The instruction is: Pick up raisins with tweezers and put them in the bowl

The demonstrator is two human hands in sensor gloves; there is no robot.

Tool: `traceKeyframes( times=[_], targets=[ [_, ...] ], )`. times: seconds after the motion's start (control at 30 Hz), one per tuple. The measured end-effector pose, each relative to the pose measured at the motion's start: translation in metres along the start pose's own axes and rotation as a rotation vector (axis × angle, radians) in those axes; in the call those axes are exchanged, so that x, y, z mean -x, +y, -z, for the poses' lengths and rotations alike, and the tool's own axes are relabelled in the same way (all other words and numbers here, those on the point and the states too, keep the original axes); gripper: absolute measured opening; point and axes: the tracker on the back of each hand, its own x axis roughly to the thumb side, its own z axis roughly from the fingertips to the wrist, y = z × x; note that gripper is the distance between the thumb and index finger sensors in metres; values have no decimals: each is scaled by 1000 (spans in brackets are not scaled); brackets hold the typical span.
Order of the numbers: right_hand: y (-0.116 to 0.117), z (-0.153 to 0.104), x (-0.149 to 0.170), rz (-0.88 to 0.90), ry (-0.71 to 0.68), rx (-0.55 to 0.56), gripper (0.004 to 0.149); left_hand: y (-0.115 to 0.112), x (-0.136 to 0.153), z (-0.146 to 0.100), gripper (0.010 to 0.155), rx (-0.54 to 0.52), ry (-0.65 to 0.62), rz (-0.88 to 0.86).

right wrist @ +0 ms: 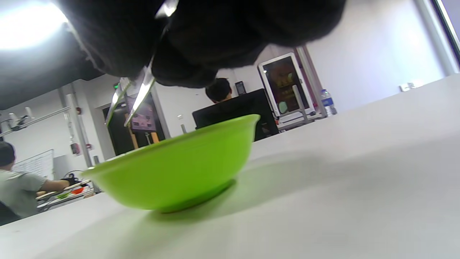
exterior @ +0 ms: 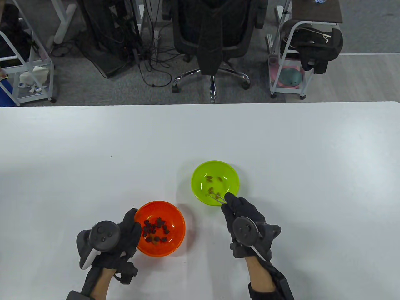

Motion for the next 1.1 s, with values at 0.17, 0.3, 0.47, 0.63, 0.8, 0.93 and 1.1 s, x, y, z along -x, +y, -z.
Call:
traceKeyframes(
  times=[0.17, 0.3, 0.47, 0.63, 0.8, 0.93, 1.1],
  targets=[
    [2, -8, -20, 28, -73, -23, 41, 0, 0, 0, 55, 0, 1, 2],
    [4, -14, -36, 23, -140, -35, 41, 0, 0, 0, 56, -2, 1, 1],
    [8, -23, -54, 37, -213, -63, 41, 0, 0, 0, 56, -4, 1, 1],
    [11, -30, -67, 33, -276, -80, 41, 1, 0, 0, 56, -5, 3, 2],
    [14, -37, -80, 28, -334, -97, 41, 1, 1, 0, 56, -7, 5, 2],
    [20, -42, -90, 23, -379, -130, 41, 1, 1, 0, 56, -6, 6, 3],
    [24, -48, -100, 15, -435, -157, 41, 2, 1, 0, 56, -7, 7, 4]
  ],
)
